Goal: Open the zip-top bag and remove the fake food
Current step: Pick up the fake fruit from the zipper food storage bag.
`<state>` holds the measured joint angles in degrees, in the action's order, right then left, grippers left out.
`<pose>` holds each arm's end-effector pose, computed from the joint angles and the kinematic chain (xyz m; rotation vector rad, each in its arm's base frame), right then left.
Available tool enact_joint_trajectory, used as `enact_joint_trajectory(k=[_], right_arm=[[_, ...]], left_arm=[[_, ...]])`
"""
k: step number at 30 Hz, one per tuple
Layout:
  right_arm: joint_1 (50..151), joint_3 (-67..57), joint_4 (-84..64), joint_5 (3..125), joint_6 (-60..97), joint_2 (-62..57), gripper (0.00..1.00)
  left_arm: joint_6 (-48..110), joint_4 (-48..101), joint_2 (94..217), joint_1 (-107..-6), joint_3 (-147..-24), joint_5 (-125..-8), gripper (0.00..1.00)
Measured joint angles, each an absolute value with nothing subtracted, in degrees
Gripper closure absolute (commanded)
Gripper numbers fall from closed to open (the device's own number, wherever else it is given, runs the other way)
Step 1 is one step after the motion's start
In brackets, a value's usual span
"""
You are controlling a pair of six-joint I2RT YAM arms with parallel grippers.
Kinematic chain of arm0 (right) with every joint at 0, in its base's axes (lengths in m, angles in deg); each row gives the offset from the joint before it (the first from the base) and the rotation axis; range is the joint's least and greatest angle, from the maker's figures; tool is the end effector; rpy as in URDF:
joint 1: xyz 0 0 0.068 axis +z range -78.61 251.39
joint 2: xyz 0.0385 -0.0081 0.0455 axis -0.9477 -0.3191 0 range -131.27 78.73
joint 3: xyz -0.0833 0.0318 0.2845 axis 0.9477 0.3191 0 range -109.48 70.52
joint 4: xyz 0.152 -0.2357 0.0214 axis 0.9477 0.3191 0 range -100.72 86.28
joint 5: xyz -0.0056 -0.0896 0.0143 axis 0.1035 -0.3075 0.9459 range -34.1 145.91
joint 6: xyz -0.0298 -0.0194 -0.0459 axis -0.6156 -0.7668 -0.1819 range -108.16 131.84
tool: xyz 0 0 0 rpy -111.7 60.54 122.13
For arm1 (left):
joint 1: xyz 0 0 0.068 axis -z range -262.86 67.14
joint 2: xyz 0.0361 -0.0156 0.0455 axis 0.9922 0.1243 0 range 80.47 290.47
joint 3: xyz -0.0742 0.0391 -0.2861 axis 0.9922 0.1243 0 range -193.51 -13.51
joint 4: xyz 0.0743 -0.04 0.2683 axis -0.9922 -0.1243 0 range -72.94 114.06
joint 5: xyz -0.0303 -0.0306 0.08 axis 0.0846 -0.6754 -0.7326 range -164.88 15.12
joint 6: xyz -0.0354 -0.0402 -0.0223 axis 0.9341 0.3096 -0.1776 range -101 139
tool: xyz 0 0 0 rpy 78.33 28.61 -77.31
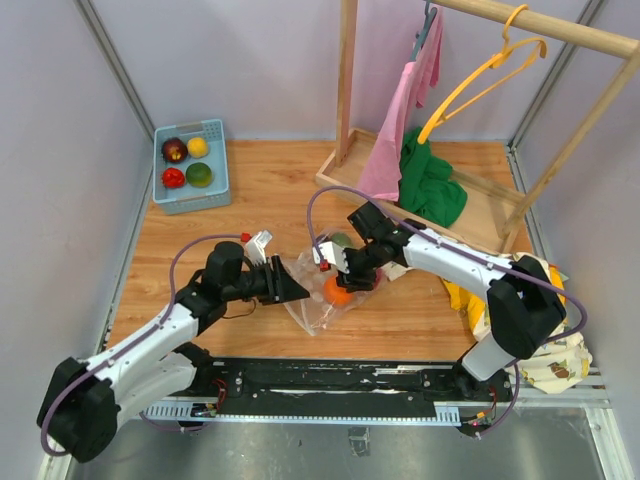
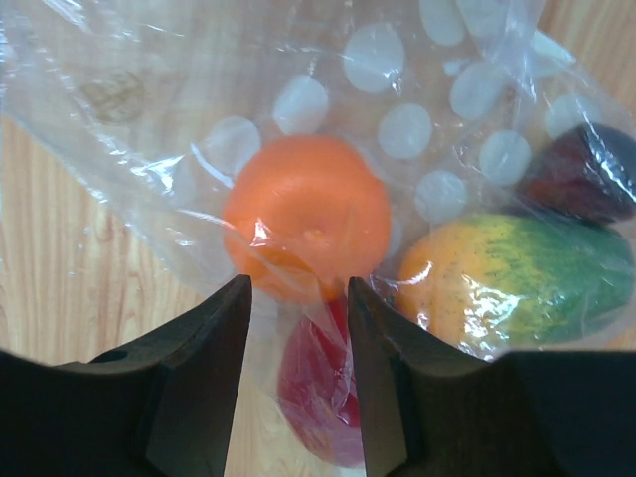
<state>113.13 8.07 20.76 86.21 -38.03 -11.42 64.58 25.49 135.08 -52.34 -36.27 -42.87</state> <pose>0.2400 0.2423 0.2387 -1.9246 1.6110 0.6273 0.1643 -0.1225 0.2053 0.0727 2.3265 -1.3292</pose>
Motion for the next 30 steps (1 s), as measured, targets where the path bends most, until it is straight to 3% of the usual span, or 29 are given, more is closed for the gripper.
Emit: enact_joint_trajectory(k=[6,9,15,24,30], right_arm=[[113.13,6.91,22.29,90.8,-39.21,-12.06,0.46],[113.13,5.66,22.42,91.32,-39.38,-13.72,0.45],[113.13,4.72,23.32,91.24,-40.02,-16.78,0.47],[113.13,3.63,25.28,91.19,-42.33,-17.54,0.51],[113.13,2.4,27.43,90.21,-43.73,-18.66,0.41]], left_arm=[[64.19,16.34,127.23,-52.34,-36.99,-49.86,0.81],[65.1,11.13,125.72,-52.34,-36.99,-53.45,0.88],[65.76,7.86,127.25,-52.34,-36.99,-56.24,0.9],[64.4,18.74,142.57,-52.34,-36.97,-53.84,0.9],[63.73,26.17,149.74,-52.34,-36.97,-51.0,0.88]])
